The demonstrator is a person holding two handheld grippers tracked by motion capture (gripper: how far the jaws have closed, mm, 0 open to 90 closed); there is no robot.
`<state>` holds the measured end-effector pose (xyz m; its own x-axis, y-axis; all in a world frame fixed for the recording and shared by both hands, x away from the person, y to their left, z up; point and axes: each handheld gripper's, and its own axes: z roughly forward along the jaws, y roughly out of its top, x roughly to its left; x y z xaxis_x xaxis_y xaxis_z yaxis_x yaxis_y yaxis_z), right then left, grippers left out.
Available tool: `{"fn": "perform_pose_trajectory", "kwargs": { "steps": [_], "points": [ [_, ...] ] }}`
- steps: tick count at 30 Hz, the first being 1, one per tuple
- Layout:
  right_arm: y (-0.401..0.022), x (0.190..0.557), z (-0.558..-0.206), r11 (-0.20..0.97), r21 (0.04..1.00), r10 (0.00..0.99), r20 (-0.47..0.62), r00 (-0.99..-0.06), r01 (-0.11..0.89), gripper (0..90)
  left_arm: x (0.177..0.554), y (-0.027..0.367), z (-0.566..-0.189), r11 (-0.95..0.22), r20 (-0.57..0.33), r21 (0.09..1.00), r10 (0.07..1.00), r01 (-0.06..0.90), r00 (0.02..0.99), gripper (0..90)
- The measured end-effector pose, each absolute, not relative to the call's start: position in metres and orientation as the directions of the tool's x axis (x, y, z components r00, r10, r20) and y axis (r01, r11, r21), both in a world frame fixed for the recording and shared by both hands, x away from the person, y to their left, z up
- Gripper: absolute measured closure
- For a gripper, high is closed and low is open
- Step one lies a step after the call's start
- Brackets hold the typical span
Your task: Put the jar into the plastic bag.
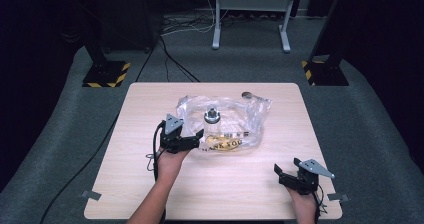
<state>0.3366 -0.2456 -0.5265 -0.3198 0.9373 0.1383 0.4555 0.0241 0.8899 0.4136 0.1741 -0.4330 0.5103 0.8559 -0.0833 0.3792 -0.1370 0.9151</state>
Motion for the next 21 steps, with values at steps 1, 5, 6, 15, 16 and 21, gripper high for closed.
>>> {"fn": "perform_pose_trajectory", "kwargs": {
  "steps": [1,5,6,15,16,21],
  "points": [
    [-0.246,0.337,-0.527,0.024,0.889,0.937,0.139,-0.32,0.456,14.0,0.412,0.176,-0.434,-0.137,-0.083,0.915,0.856,0.38,0.51,13.1],
    [-0.246,0.337,-0.527,0.023,0.89,0.937,0.14,-0.32,0.456,14.0,0.406,0.184,-0.436,-0.136,-0.079,0.918,0.858,0.373,0.507,13.1],
    [-0.246,0.337,-0.527,0.023,0.889,0.937,0.14,-0.319,0.456,14.0,0.405,0.186,-0.436,-0.137,-0.079,0.918,0.857,0.373,0.509,13.1],
    [-0.245,0.337,-0.527,0.025,0.89,0.938,0.137,-0.318,0.456,14.0,0.393,0.196,-0.436,-0.148,-0.063,0.922,0.855,0.359,0.514,13.0],
    [-0.245,0.337,-0.527,0.025,0.89,0.938,0.136,-0.318,0.456,14.0,0.391,0.197,-0.436,-0.149,-0.06,0.923,0.856,0.356,0.514,13.0],
    [-0.245,0.337,-0.527,0.026,0.89,0.938,0.136,-0.318,0.455,14.0,0.384,0.2,-0.435,-0.165,-0.043,0.924,0.852,0.345,0.522,13.0]
  ]
}}
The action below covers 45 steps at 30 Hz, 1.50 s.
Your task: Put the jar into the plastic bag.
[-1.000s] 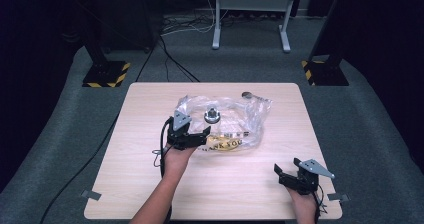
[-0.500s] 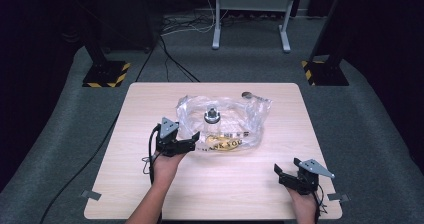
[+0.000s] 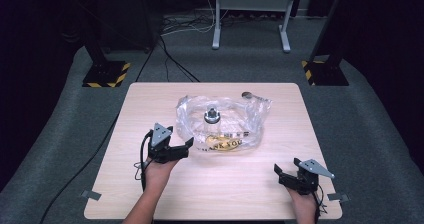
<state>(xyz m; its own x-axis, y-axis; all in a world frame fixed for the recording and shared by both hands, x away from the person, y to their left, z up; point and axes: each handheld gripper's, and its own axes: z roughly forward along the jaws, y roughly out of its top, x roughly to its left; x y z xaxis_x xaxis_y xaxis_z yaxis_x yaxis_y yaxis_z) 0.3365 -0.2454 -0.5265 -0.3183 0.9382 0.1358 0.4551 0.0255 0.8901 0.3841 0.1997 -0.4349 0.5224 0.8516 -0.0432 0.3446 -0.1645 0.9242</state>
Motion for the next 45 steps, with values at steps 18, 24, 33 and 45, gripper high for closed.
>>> {"fn": "perform_pose_trajectory", "kwargs": {
  "steps": [18,24,33,45],
  "points": [
    [-0.245,0.336,-0.526,0.028,0.891,0.939,0.132,-0.317,0.453,13.9,0.364,0.221,-0.456,-0.154,-0.052,0.925,0.854,0.347,0.517,13.0],
    [-0.245,0.336,-0.526,0.03,0.89,0.939,0.131,-0.317,0.455,13.9,0.359,0.233,-0.467,-0.139,-0.064,0.923,0.864,0.359,0.499,13.0],
    [-0.245,0.336,-0.526,0.029,0.89,0.94,0.13,-0.315,0.455,13.9,0.35,0.25,-0.486,-0.146,-0.049,0.918,0.881,0.368,0.471,12.9],
    [-0.245,0.336,-0.526,0.029,0.891,0.94,0.129,-0.315,0.454,13.8,0.342,0.261,-0.506,-0.122,-0.063,0.914,0.899,0.387,0.433,12.9]
  ]
}}
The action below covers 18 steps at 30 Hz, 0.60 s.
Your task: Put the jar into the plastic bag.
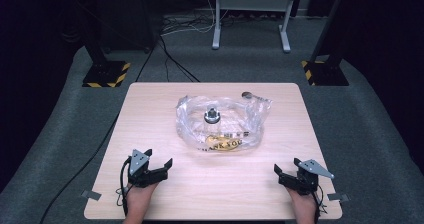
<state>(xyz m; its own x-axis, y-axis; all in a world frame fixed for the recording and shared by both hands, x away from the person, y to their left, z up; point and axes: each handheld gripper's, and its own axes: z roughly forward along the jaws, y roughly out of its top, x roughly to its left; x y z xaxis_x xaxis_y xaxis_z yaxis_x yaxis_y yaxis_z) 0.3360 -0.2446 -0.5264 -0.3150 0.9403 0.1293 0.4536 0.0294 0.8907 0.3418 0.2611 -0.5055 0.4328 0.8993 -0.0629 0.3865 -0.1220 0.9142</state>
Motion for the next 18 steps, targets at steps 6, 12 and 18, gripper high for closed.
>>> {"fn": "perform_pose_trajectory", "kwargs": {
  "steps": [6,12,18],
  "points": [
    [-0.245,0.336,-0.526,0.029,0.891,0.94,0.129,-0.315,0.453,13.8,0.34,0.265,-0.513,-0.121,-0.063,0.91,0.905,0.396,0.422,12.9],
    [-0.245,0.336,-0.526,0.032,0.891,0.94,0.126,-0.316,0.452,13.8,0.337,0.272,-0.518,-0.121,-0.055,0.909,0.914,0.398,0.402,12.9],
    [-0.245,0.336,-0.526,0.033,0.892,0.941,0.125,-0.316,0.451,13.8,0.334,0.281,-0.524,-0.114,-0.055,0.906,0.923,0.407,0.381,12.9]
  ]
}}
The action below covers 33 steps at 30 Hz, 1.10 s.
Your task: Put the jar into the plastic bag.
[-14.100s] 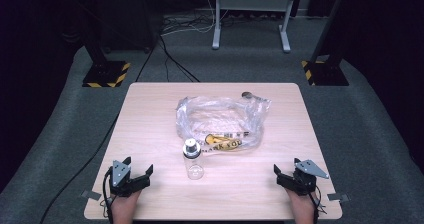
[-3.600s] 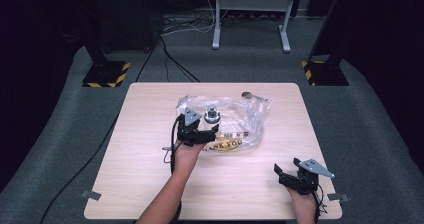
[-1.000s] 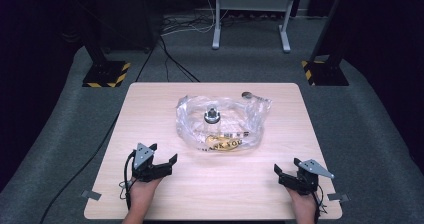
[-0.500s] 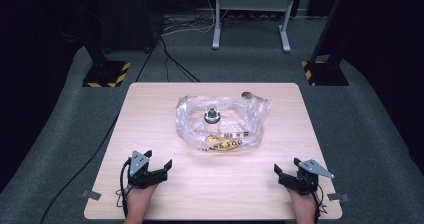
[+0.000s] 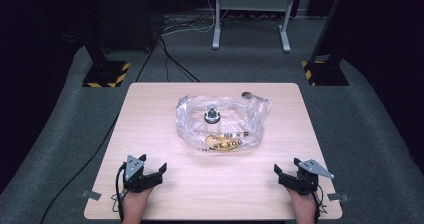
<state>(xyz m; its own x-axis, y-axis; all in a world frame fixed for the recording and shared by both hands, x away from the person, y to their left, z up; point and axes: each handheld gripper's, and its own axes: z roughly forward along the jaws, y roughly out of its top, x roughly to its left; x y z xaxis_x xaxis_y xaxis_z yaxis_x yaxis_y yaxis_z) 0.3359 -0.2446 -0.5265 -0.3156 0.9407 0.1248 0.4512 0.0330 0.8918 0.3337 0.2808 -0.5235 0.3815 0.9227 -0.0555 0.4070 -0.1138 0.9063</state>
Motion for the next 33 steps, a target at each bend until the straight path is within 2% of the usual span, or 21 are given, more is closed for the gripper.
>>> {"fn": "perform_pose_trajectory", "kwargs": {
  "steps": [33],
  "points": [
    [-0.244,0.335,-0.527,0.038,0.893,0.941,0.119,-0.317,0.448,13.5,0.324,0.323,-0.528,-0.034,-0.091,0.911,0.956,0.412,0.279,13.0]
  ]
}}
